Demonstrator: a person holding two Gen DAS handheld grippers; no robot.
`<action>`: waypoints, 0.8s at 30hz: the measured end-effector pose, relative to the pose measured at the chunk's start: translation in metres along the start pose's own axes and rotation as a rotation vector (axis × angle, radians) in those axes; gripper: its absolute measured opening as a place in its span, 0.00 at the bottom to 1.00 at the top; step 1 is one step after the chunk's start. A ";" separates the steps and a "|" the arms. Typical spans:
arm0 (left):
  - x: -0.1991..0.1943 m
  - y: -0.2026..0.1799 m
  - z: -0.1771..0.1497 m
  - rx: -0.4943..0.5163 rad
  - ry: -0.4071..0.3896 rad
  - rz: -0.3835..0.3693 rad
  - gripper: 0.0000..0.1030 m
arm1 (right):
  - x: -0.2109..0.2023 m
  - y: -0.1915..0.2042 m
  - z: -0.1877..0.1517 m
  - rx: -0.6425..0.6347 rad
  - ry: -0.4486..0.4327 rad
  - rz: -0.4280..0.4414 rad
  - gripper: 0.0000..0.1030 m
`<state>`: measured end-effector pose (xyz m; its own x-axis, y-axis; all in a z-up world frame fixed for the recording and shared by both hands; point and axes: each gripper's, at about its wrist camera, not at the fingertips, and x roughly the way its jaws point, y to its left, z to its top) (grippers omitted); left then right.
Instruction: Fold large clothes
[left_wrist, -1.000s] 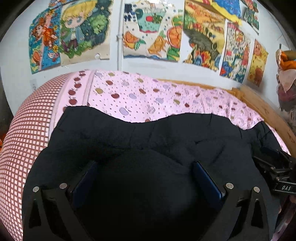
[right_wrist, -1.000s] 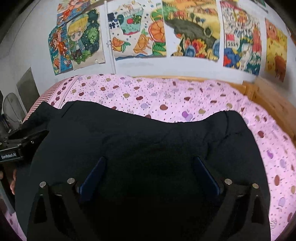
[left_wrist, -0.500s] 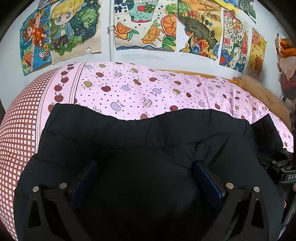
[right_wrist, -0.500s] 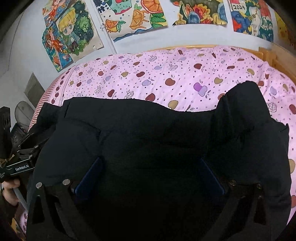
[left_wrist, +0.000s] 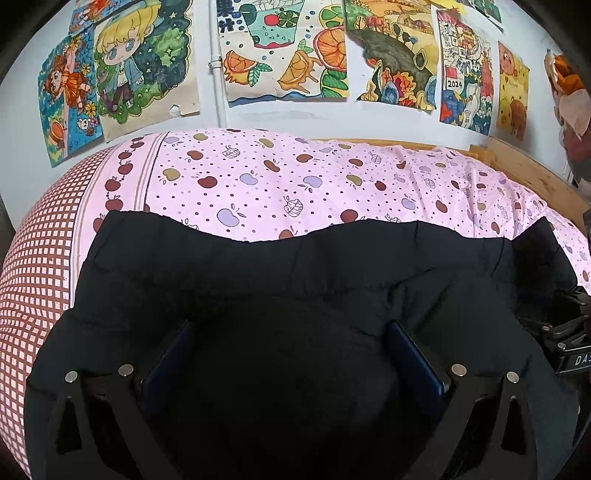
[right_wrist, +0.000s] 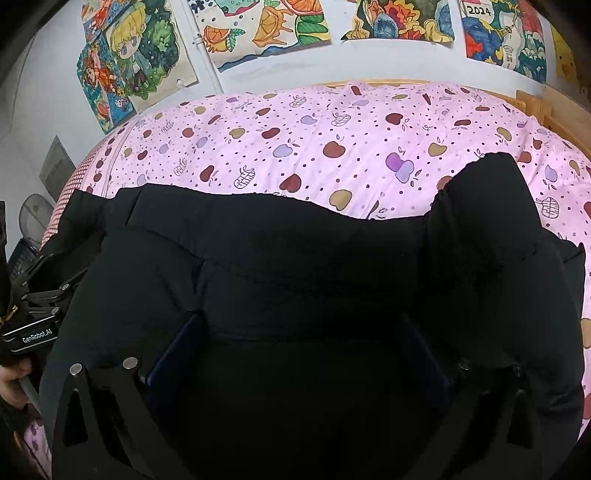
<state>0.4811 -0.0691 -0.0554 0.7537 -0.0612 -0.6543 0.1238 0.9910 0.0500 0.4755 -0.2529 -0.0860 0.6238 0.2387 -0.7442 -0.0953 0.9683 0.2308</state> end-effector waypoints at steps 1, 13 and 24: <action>-0.001 0.000 -0.001 0.000 -0.002 0.001 1.00 | -0.001 0.001 0.001 0.000 -0.003 0.001 0.99; -0.015 0.002 -0.008 -0.004 -0.045 -0.008 1.00 | -0.023 -0.003 -0.012 0.007 -0.105 -0.001 0.99; -0.031 0.012 -0.002 -0.033 -0.015 -0.050 1.00 | -0.044 0.000 -0.014 0.008 -0.161 -0.066 0.99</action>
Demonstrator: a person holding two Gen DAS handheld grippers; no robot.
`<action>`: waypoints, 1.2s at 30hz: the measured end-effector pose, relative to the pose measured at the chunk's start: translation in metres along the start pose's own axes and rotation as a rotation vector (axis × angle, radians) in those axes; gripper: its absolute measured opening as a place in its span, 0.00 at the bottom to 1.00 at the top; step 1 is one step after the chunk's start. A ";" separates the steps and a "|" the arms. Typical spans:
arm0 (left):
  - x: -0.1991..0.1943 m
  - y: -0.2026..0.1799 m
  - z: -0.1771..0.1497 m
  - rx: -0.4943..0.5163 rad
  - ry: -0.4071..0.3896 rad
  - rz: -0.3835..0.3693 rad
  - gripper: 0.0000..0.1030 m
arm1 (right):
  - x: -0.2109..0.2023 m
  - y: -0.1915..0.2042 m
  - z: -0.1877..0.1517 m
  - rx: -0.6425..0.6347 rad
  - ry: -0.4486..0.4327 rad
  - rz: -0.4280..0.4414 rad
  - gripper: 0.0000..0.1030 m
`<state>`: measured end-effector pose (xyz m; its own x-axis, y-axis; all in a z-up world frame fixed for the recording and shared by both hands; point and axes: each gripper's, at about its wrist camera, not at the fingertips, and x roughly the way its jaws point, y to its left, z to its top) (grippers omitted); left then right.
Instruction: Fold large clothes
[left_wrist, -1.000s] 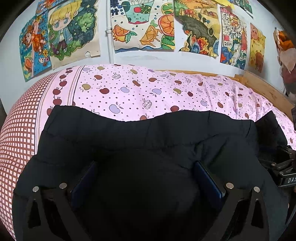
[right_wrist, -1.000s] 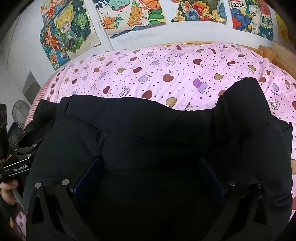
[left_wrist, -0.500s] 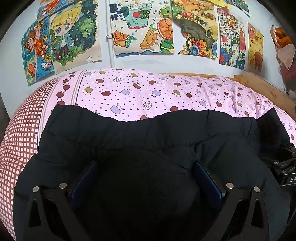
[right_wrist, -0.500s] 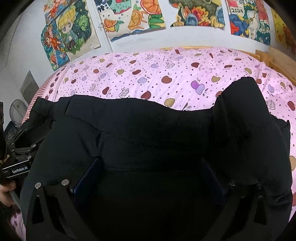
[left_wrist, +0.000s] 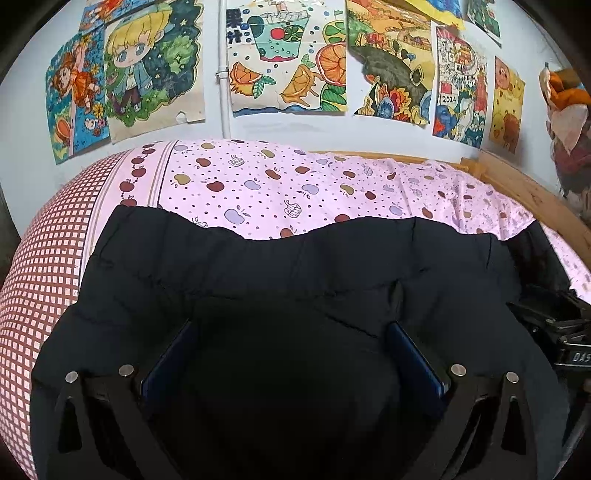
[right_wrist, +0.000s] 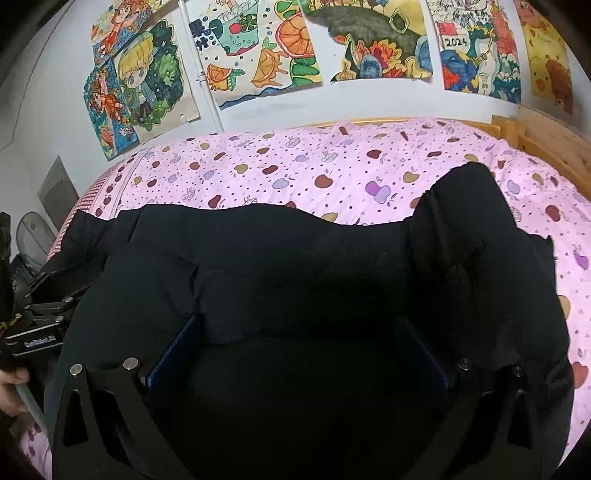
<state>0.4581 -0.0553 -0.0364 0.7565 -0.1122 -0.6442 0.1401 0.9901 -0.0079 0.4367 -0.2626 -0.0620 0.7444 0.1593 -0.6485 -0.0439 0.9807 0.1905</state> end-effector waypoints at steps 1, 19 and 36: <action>-0.003 0.003 0.001 -0.013 0.001 -0.010 1.00 | -0.003 0.001 0.000 -0.006 -0.005 -0.010 0.99; -0.046 0.048 0.015 -0.087 -0.070 0.036 1.00 | -0.056 -0.046 0.022 0.036 -0.091 -0.113 0.99; -0.056 0.113 0.001 -0.095 0.027 0.168 1.00 | -0.067 -0.121 0.012 0.159 -0.063 -0.056 0.99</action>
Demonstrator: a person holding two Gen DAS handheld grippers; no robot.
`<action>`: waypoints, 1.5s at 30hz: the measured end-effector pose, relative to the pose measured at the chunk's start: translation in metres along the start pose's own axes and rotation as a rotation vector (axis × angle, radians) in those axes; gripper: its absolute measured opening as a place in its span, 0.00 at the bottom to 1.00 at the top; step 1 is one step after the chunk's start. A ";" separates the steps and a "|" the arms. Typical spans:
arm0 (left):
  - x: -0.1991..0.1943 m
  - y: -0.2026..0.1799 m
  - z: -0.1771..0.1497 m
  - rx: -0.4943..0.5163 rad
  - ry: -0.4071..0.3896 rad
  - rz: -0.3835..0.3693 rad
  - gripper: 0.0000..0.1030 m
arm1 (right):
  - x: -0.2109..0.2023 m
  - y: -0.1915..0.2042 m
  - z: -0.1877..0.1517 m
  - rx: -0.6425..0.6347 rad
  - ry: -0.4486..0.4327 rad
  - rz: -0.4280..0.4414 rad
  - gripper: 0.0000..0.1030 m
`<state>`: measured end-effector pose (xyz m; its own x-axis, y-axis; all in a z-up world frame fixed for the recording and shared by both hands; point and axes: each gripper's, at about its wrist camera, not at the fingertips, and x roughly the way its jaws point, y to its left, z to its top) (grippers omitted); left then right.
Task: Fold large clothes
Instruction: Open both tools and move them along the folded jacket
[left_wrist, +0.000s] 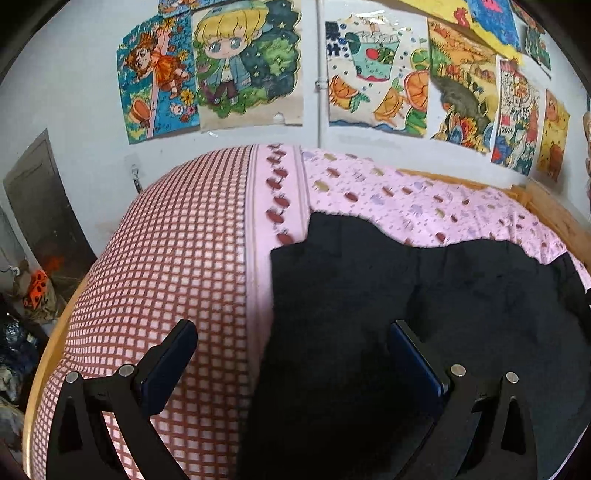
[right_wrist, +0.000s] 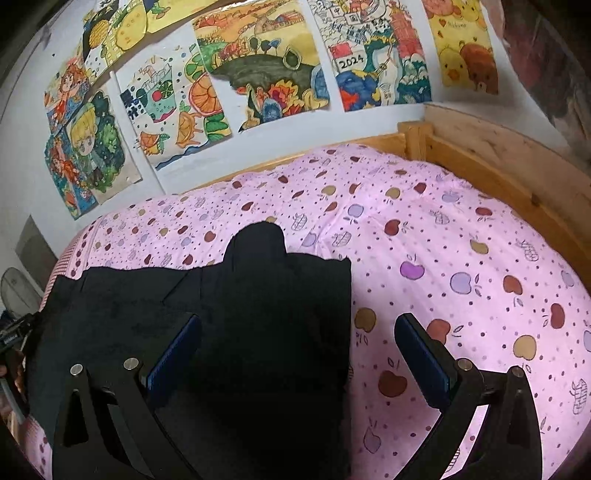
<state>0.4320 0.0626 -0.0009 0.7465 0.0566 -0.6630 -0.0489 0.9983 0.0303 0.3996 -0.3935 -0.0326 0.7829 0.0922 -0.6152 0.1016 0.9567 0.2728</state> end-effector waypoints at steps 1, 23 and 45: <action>0.002 0.003 -0.002 -0.003 0.012 0.004 1.00 | 0.001 0.000 -0.001 -0.006 0.007 0.006 0.99; 0.030 0.048 -0.028 -0.052 0.138 -0.295 1.00 | 0.053 -0.005 -0.021 -0.065 0.217 0.166 0.99; 0.064 0.045 -0.044 -0.114 0.292 -0.617 1.00 | 0.056 -0.011 -0.014 -0.019 0.223 0.391 0.99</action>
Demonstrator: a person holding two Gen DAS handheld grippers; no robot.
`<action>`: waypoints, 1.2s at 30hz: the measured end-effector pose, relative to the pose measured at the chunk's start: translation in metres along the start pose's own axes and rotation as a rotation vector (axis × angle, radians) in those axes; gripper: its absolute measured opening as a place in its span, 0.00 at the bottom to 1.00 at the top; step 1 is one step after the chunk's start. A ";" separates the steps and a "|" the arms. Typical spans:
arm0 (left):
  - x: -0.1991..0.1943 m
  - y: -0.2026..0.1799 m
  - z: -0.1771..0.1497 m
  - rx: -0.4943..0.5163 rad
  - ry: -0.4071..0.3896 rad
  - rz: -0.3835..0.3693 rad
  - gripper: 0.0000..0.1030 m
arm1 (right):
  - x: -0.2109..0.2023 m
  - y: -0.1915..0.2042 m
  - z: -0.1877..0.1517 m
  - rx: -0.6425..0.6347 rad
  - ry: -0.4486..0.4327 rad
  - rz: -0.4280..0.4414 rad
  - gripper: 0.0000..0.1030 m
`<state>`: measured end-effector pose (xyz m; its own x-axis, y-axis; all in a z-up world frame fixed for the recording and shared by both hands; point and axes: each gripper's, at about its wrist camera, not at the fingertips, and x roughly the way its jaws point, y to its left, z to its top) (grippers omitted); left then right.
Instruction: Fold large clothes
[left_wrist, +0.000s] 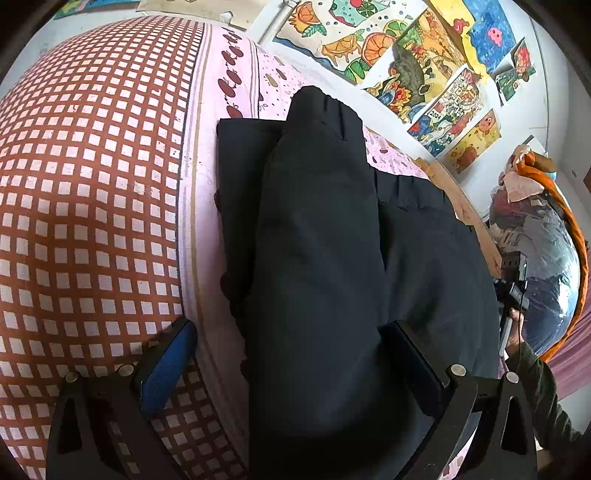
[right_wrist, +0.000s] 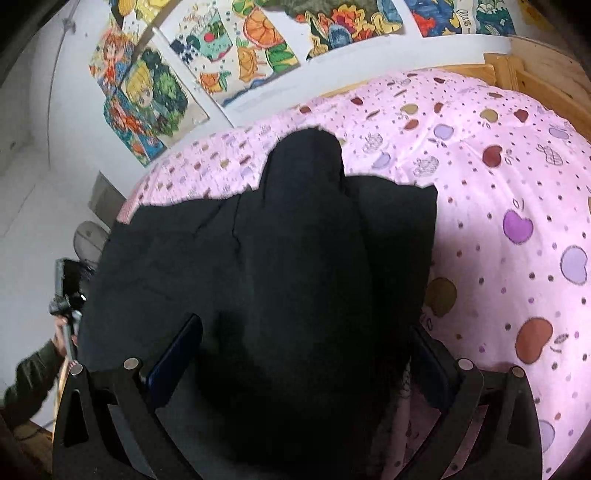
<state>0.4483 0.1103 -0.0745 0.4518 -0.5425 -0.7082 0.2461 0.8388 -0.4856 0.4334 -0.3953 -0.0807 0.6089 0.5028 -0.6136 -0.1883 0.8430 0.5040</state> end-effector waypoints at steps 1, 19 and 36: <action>0.001 -0.001 -0.001 0.004 0.000 0.002 1.00 | -0.001 0.000 0.000 0.007 -0.008 0.012 0.99; 0.009 -0.005 0.001 0.016 0.005 0.004 1.00 | -0.019 0.039 -0.006 -0.241 -0.038 -0.084 0.99; 0.011 -0.004 0.001 0.017 0.005 0.005 1.00 | -0.013 0.028 0.030 -0.191 -0.090 -0.178 0.99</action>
<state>0.4527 0.1016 -0.0799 0.4491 -0.5382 -0.7132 0.2582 0.8424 -0.4730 0.4431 -0.3841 -0.0407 0.7097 0.3318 -0.6215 -0.2088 0.9416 0.2642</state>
